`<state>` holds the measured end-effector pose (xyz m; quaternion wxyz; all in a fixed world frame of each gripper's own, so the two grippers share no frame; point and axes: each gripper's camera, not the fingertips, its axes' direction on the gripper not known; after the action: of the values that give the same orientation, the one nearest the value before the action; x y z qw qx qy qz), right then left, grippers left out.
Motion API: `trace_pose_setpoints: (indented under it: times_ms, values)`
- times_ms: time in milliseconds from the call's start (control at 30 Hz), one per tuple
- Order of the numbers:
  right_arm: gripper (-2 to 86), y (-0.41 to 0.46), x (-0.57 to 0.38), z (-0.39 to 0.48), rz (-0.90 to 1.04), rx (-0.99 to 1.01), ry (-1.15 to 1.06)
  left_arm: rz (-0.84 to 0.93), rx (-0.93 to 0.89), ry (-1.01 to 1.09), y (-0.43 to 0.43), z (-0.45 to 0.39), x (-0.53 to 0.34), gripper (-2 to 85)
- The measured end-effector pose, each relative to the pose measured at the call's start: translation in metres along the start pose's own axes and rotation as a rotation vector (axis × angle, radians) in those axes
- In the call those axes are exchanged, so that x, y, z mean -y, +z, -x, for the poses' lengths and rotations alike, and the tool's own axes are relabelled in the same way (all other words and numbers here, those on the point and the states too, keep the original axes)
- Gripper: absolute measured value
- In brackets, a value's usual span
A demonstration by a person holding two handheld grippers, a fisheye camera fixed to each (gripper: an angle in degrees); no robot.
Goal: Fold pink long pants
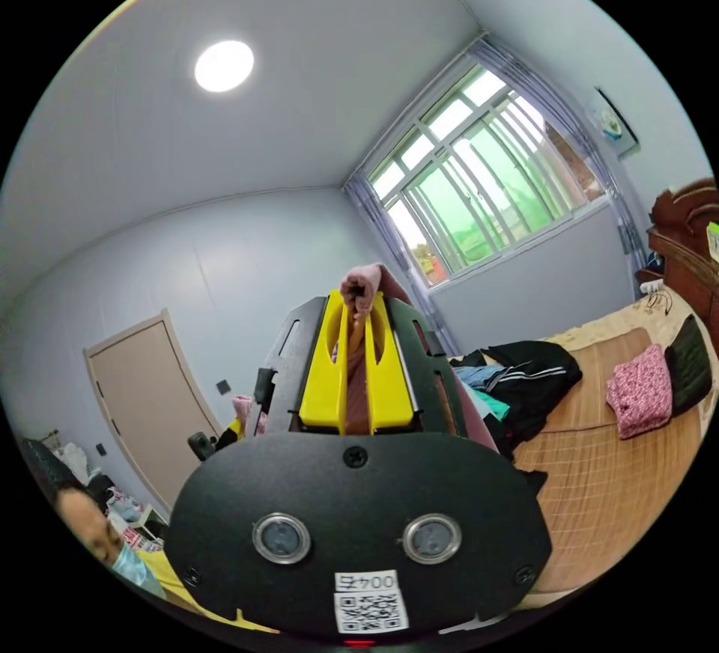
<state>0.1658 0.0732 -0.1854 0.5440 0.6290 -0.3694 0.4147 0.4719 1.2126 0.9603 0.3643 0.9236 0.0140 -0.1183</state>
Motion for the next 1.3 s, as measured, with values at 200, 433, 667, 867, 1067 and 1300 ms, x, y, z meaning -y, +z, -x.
trace_pose_setpoints:
  times_ms: [200, 433, 667, 867, 1067, 1300]
  values:
    - [3.8, 0.110, 0.025, 0.062, 0.042, 0.047, -0.019, -0.039, 0.021, -0.008, -0.052, 0.017, 0.046, 0.4]
    - [3.9, 0.271, 0.029, 0.128, 0.121, 0.118, -0.038, -0.089, 0.143, 0.021, -0.115, 0.046, 0.096, 0.4]
    - [3.9, 0.407, 0.024, 0.167, 0.210, 0.284, -0.014, -0.155, 0.214, 0.024, -0.145, 0.070, 0.128, 0.5]
    - [3.9, 0.450, 0.029, 0.147, 0.243, 0.350, -0.087, -0.165, 0.193, 0.039, -0.104, 0.068, 0.124, 0.6]
    - [3.9, 0.468, 0.003, 0.017, 0.423, 0.162, -0.064, -0.014, 0.057, -0.020, 0.053, 0.062, 0.027, 0.6]
    - [3.9, 0.420, -0.042, -0.184, 0.638, -0.124, -0.026, 0.228, -0.159, -0.201, 0.311, 0.021, -0.184, 0.4]
